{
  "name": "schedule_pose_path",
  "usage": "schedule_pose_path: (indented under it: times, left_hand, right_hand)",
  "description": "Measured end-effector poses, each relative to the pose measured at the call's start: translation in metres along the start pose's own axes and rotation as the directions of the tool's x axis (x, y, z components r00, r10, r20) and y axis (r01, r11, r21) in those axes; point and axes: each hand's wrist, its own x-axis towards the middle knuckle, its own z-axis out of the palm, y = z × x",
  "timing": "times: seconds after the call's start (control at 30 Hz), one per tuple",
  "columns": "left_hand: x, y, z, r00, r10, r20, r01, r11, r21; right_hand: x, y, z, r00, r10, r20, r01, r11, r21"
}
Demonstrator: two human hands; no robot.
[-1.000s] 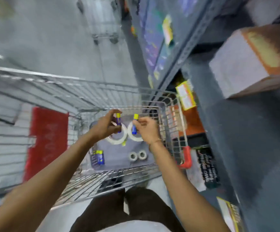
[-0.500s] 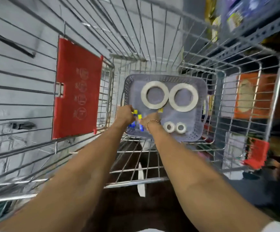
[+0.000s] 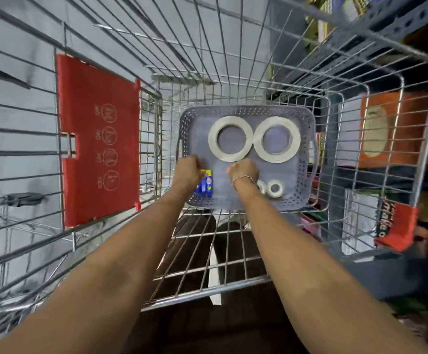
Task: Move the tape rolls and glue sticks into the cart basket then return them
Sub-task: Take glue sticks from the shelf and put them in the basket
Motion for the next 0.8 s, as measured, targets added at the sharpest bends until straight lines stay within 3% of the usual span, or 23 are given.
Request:
schedule_pose_path:
  times: [0.07, 0.13, 0.27, 0.43, 0.6, 0.8]
  left_hand:
    - [0.008, 0.009, -0.011, 0.993, 0.098, -0.062, -0.101, 0.994, -0.048]
    - [0.016, 0.023, -0.017, 0.973, 0.204, -0.108, -0.209, 0.977, -0.040]
    - [0.025, 0.052, -0.002, 0.910, 0.414, -0.003, -0.407, 0.898, 0.168]
    - [0.034, 0.060, 0.029, 0.884, 0.450, 0.124, -0.456, 0.773, 0.442]
    - [0.038, 0.064, 0.034, 0.857, 0.492, 0.153, -0.497, 0.715, 0.491]
    - [-0.017, 0.091, -0.001, 0.847, 0.532, 0.024, -0.518, 0.814, 0.263]
  right_hand:
    - [0.002, -0.005, -0.026, 0.976, -0.065, -0.208, 0.057, 0.997, -0.043]
    - [0.011, -0.004, -0.051, 0.943, -0.152, -0.295, 0.116, 0.984, -0.134]
    - [0.032, 0.009, -0.074, 0.935, -0.285, -0.211, 0.149, 0.857, -0.494]
    - [0.049, 0.024, -0.064, 0.926, -0.363, -0.102, 0.211, 0.722, -0.659]
    - [0.047, 0.019, -0.070, 0.912, -0.409, -0.029, 0.276, 0.664, -0.695]
    - [-0.010, 0.008, -0.124, 0.883, -0.460, -0.090, 0.357, 0.784, -0.507]
